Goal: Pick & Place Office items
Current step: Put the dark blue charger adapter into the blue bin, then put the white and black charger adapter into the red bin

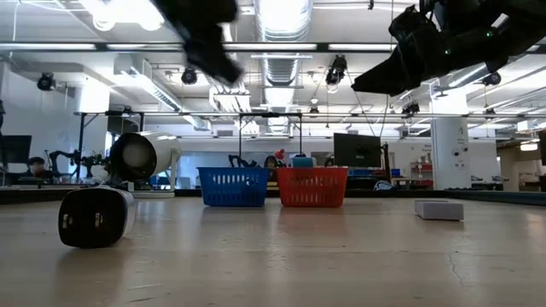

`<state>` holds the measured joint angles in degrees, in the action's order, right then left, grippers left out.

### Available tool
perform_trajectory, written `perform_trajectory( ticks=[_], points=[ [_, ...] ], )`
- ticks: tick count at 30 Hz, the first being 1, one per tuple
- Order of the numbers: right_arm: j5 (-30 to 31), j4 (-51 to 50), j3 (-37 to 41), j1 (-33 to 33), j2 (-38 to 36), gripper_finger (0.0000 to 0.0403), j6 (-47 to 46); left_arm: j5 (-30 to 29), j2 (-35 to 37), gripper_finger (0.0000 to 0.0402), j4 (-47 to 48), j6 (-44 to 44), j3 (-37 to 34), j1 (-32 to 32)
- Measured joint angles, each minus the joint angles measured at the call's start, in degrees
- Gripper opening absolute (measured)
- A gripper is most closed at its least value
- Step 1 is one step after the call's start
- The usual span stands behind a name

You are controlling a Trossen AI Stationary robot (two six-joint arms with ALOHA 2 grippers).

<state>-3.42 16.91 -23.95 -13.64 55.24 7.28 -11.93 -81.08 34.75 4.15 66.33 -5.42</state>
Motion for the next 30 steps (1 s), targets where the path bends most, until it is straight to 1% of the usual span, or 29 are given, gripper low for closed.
perform_trajectory(
  ticks=[2,3,6,9,11,14,16,17,20,22,24,25,27,28,30],
  points=[
    [-0.1,0.1,0.1,0.2,0.0,0.0235,0.7,6.7,-6.4,0.0128,-6.2,-6.4,2.4,-3.9],
    [-0.2,0.0,0.1,0.3,0.0,0.0235,1.1,8.9,-9.9,0.0128,-8.0,-8.5,3.6,-5.2],
    [-0.2,0.1,0.1,0.4,0.0,0.0235,1.6,11.1,-20.8,0.0128,-8.8,-13.2,9.1,-6.5],
    [-0.2,0.0,0.2,0.4,0.0,0.0237,2.6,12.5,-29.1,0.0128,-7.5,-14.7,15.1,-7.5],
    [-0.2,0.0,0.3,0.4,0.0,0.0238,3.3,14.0,-33.3,0.0128,-5.8,-15.8,19.2,-8.4],
    [-0.2,-0.3,0.6,0.4,0.0,0.0237,3.5,14.9,-37.7,0.0128,0.3,-17.7,24.9,-8.6],
    [-0.2,-0.5,0.6,0.4,0.0,0.0236,3.2,14.9,-39.1,0.0134,4.4,-18.8,27.3,-8.0],
    [-0.2,-0.7,0.6,0.4,0.0,0.0235,2.8,14.7,-39.3,0.0155,5.6,-18.8,28.0,-7.8],
    [-0.2,-0.9,0.6,0.4,0.0,0.0236,1.8,13.2,-38.3,0.0255,5.7,-17.5,28.6,-7.7],
    [-0.3,-1.0,0.6,0.4,0.0,0.0239,1.7,13.0,-35.7,0.0319,6.1,-16.6,28.4,-7.7],
    [-1.3,-1.4,0.6,0.4,0.0,0.0242,1.3,13.0,-31.5,0.0363,6.0,-15.2,27.8,-7.2],
    [-1.4,-1.5,0.6,0.4,0.0,0.0243,0.9,13.0,-29.0,0.0376,6.0,-15.0,27.3,-6.8],
    [-1.6,-1.5,0.6,0.6,0.0,0.0246,0.4,13.0,-23.0,0.0387,7.0,-14.0,25.8,-5.8],
    [-1.7,-1.5,0.6,0.8,0.0,0.0247,0.4,12.6,-19.5,0.0387,8.3,-13.1,24.7,-5.0],
    [-2.8,-1.6,0.6,1.8,0.2,0.0249,1.0,9.7,-12.0,0.0378,10.2,-10.3,21.7,-2.5]
  ],
)
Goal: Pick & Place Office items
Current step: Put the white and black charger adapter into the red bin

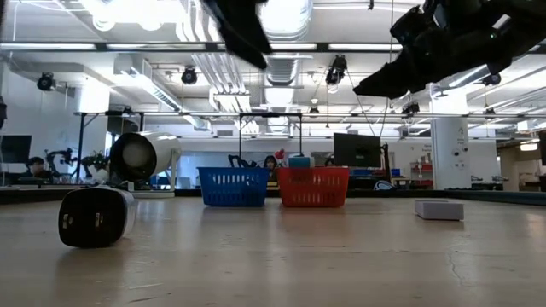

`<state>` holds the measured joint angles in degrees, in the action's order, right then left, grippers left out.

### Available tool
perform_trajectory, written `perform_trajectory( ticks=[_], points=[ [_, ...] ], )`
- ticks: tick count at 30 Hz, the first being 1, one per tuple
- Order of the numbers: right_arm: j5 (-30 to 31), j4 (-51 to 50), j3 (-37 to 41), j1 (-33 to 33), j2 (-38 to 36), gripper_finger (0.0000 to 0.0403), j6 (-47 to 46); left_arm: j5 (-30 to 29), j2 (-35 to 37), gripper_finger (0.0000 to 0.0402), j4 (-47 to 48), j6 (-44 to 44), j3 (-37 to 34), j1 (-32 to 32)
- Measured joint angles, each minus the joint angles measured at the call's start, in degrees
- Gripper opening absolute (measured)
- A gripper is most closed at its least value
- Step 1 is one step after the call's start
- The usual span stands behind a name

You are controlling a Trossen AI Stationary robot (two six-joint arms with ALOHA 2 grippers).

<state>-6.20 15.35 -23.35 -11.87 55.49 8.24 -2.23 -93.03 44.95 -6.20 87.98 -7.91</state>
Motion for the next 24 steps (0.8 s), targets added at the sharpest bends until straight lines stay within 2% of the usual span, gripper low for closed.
perform_trajectory(
  ticks=[3,5,7,9,11,13,15,18,24],
  points=[
    [-0.6,0.0,-0.3,2.2,1.1,0.0251,1.6,-8.3,13.3,0.0344,0.3,5.6,-8.1,6.5],
    [-0.5,1.0,-1.0,3.6,2.7,0.025,2.1,-12.4,21.4,0.0303,-0.1,12.3,-15.6,11.5],
    [-0.3,2.0,-2.4,5.3,5.2,0.0249,2.0,-13.8,29.0,0.0246,-2.7,21.0,-24.7,16.7],
    [-1.7,2.0,-5.1,7.6,8.5,0.0249,1.1,-15.9,35.9,0.0178,-9.4,27.9,-34.9,23.1],
    [-5.3,2.1,-8.8,10.5,12.4,0.0251,2.4,-20.4,41.5,0.0103,-19.0,31.8,-44.9,29.9],
    [-7.4,2.4,-13.0,14.2,17.2,0.0251,6.9,-24.1,45.4,0.0033,-24.7,35.3,-52.6,33.9],
    [-7.6,1.4,-17.1,18.2,22.7,0.0249,14.5,-26.8,47.6,0.0015,-29.2,38.4,-57.4,34.7],
    [-7.4,-2.2,-24.6,22.5,31.8,0.024,25.2,-25.9,49.6,0.0013,-29.7,40.2,-62.3,35.1],
    [-5.9,-18.1,-44.2,23.8,48.3,0.0232,33.4,-26.8,52.4,0.0005,-29.0,39.5,-65.1,33.8]
  ],
)
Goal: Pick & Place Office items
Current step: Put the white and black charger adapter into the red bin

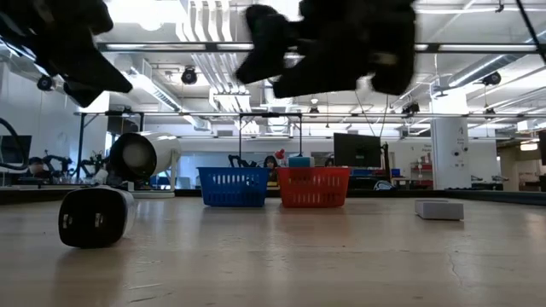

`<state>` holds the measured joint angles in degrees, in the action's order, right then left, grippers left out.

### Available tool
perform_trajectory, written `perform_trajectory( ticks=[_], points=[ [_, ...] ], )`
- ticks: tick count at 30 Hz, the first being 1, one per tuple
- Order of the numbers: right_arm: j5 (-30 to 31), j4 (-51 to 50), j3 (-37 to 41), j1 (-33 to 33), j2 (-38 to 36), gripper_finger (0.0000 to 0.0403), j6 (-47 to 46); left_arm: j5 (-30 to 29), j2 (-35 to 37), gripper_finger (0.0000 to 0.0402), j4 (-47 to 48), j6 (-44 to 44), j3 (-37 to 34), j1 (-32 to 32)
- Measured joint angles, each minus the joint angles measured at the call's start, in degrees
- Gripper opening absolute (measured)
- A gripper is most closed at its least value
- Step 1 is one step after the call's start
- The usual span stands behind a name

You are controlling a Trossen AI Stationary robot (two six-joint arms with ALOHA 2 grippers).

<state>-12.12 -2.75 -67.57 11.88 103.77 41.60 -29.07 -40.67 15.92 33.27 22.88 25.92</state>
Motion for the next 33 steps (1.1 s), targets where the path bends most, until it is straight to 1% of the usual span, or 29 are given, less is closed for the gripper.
perform_trajectory(
  ticks=[2,4,8,10,14,17,20,25,27,30,33],
  points=[
    [-0.1,-6.0,-7.4,-0.2,4.8,0.0236,-0.6,-1.1,0.6,0.0008,0.3,-0.5,0.0,-0.1],
    [-1.4,-12.3,-15.3,-0.3,9.3,0.0242,-0.1,-0.8,1.3,0.0008,1.7,-1.6,0.0,-0.1],
    [-6.3,-27.4,-30.6,-0.1,17.9,0.0259,5.9,-0.9,2.1,0.0003,4.4,-1.2,-0.2,-0.4],
    [-8.4,-36.1,-38.3,0.1,22.1,0.0262,8.6,-0.8,2.3,0.0003,4.2,0.0,-0.3,-0.5],
    [-9.0,-48.2,-51.8,1.0,29.6,0.0259,17.3,-0.9,2.6,0.0007,4.2,0.8,-1.0,-0.7],
    [-9.0,-51.4,-60.1,1.6,34.7,0.0254,21.7,-0.8,2.8,0.0008,4.4,2.5,-1.9,-0.9],
    [-9.1,-53.0,-67.4,1.7,39.5,0.0254,23.5,-0.5,2.8,0.0005,4.5,4.8,-2.7,-0.9],
    [-9.0,-46.6,-64.9,1.6,40.6,0.0259,23.9,-0.5,2.5,0.0006,4.0,8.6,-3.6,-0.9],
    [-9.0,-47.5,-64.3,1.5,40.8,0.026,24.3,-0.4,2.5,0.0008,4.2,9.5,-3.6,-1.0],
    [-9.8,-49.9,-63.8,1.5,41.5,0.0257,28.1,-0.4,2.5,0.0008,3.8,10.7,-3.5,-1.1],
    [-15.3,-47.9,-62.8,1.4,42.1,0.0247,29.1,-0.7,2.6,0.0006,3.7,11.8,-3.5,-1.1]
  ],
)
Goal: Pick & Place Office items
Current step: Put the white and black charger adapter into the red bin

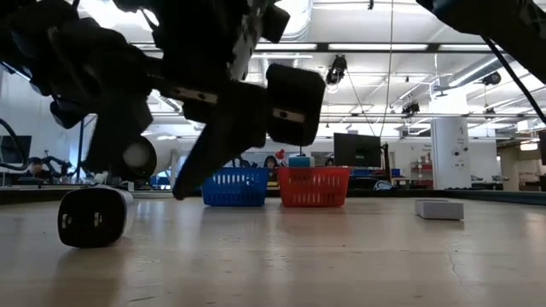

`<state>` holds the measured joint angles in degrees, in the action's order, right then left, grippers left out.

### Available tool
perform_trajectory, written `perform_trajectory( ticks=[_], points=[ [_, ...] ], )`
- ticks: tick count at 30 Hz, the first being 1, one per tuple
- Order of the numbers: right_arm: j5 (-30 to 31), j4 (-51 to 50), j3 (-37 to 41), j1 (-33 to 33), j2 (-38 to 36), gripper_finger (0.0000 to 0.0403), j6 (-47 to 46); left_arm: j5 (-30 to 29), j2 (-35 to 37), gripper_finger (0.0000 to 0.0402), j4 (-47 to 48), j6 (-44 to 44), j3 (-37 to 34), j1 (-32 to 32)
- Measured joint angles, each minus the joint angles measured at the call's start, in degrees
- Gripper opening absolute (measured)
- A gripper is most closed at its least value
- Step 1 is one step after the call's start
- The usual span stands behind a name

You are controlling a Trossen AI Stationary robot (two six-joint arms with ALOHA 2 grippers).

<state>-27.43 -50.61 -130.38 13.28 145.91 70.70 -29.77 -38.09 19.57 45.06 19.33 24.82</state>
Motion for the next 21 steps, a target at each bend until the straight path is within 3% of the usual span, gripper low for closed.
perform_trajectory(
  ticks=[6,10,15,19,21],
  points=[
    [-8.2,3.3,1.7,-2.0,-0.1,0.0214,-3.1,-0.1,0.0,0.0006,-0.2,3.5,0.0,0.0],
    [-7.0,8.8,3.5,-3.4,-0.1,0.0186,-6.7,-0.3,0.0,0.0006,-0.5,3.6,0.0,0.0],
    [-5.3,16.7,6.7,-6.0,-0.5,0.0143,-22.5,-0.3,0.0,0.0005,-1.4,4.9,0.0,0.0],
    [-16.7,16.3,10.2,-10.8,-4.6,0.0082,-28.9,5.9,-1.1,0.0002,-2.6,1.9,0.5,0.5],
    [-19.4,16.6,13.8,-12.3,-10.0,0.0045,-31.0,8.0,-2.7,0.0002,-2.4,0.4,1.3,1.1]
  ],
)
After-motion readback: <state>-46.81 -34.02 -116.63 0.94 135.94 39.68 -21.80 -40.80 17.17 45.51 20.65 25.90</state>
